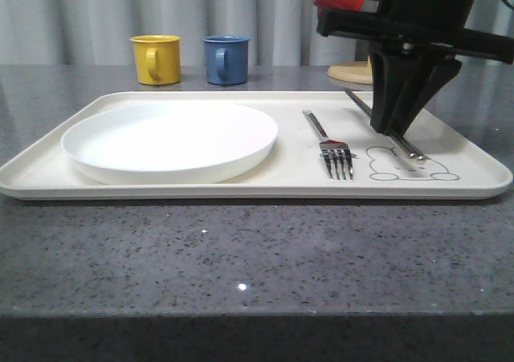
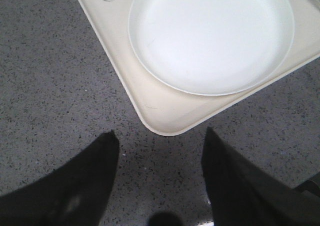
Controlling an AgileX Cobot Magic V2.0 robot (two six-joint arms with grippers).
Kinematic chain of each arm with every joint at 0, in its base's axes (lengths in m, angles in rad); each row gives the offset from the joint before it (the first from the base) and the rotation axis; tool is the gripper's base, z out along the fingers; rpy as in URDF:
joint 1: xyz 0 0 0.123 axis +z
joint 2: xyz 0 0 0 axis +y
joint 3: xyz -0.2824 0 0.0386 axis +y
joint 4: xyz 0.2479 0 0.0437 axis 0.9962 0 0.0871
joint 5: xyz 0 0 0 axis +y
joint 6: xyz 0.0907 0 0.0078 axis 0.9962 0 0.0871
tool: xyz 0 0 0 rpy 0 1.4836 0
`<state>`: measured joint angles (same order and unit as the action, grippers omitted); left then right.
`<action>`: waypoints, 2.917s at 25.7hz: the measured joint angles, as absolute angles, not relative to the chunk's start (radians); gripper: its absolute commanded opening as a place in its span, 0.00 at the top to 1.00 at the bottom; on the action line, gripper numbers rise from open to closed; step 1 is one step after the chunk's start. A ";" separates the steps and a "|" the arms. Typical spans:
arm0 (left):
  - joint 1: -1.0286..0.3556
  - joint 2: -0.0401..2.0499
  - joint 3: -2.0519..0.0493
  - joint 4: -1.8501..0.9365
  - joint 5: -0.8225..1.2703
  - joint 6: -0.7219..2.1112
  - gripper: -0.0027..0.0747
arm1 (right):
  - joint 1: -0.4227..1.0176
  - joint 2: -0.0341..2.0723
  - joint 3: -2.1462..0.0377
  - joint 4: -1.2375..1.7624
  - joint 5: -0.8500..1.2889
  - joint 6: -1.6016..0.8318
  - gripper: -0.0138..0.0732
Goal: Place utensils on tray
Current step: 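Grasp the chopsticks and place them on the tray beside the fork, then grasp the silver spoon with the right gripper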
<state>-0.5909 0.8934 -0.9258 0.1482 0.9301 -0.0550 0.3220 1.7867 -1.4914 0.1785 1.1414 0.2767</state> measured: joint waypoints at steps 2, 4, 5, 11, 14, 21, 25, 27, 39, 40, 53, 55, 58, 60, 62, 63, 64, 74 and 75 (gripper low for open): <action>-0.591 0.893 -0.926 0.148 0.928 -0.055 0.49 | 0.322 1.800 -1.491 0.182 1.137 0.283 0.80; -0.591 0.893 -0.926 0.148 0.925 -0.055 0.49 | 0.322 1.808 -1.491 0.188 1.132 0.287 0.77; -0.591 0.893 -0.926 0.148 0.925 -0.055 0.49 | 0.322 1.813 -1.491 0.193 1.132 0.289 0.76; -0.591 0.893 -0.926 0.148 0.925 -0.055 0.49 | 0.322 1.820 -1.491 0.205 1.130 0.293 0.62; -0.591 0.893 -0.926 0.148 0.925 -0.055 0.49 | 0.322 1.820 -1.491 0.205 1.131 0.293 0.55; -0.591 0.893 -0.926 0.148 0.923 -0.055 0.49 | 0.322 1.785 -1.491 0.177 1.123 0.261 0.52; -0.591 0.893 -0.926 0.148 0.924 -0.055 0.49 | 0.322 1.727 -1.491 0.132 1.123 0.211 0.52; -0.591 0.893 -0.926 0.148 0.924 -0.055 0.49 | 0.322 1.695 -1.491 0.101 1.123 0.186 0.52; -0.591 0.893 -0.926 0.148 0.924 -0.055 0.49 | 0.166 1.582 -1.491 -0.031 1.201 0.107 0.52; -0.591 0.893 -0.926 0.148 0.924 -0.055 0.49 | 0.144 1.584 -1.491 -0.034 1.208 0.097 0.52; -0.591 0.893 -0.926 0.148 0.924 -0.055 0.49 | -0.104 1.622 -1.491 -0.049 1.227 0.000 0.52; -0.591 0.893 -0.926 0.148 0.924 -0.055 0.49 | -0.127 1.632 -1.491 -0.049 1.227 -0.005 0.52; -0.591 0.893 -0.926 0.148 0.924 -0.055 0.49 | -0.152 1.650 -1.491 -0.049 1.227 -0.015 0.52; -0.591 0.893 -0.926 0.148 0.924 -0.055 0.49 | -0.160 1.665 -1.491 -0.049 1.227 -0.022 0.52; -0.591 0.893 -0.926 0.148 0.924 -0.055 0.49 | -0.167 1.682 -1.491 -0.049 1.227 -0.026 0.52; -0.591 0.893 -0.926 0.148 0.924 -0.055 0.49 | -0.170 1.691 -1.491 -0.049 1.227 -0.026 0.52; -0.591 0.893 -0.926 0.148 0.924 -0.055 0.49 | -0.170 1.701 -1.491 -0.049 1.227 -0.028 0.52; -0.591 0.893 -0.926 0.148 0.924 -0.055 0.49 | -0.170 1.772 -1.491 -0.038 1.205 -0.036 0.52; -0.591 0.893 -0.926 0.148 0.924 -0.055 0.49 | -0.170 1.778 -1.491 -0.036 1.203 -0.036 0.52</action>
<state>-0.5909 0.8934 -0.9258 0.1482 0.9245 -0.0550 -0.1696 1.7784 -1.4914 -0.0362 1.2027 -0.0355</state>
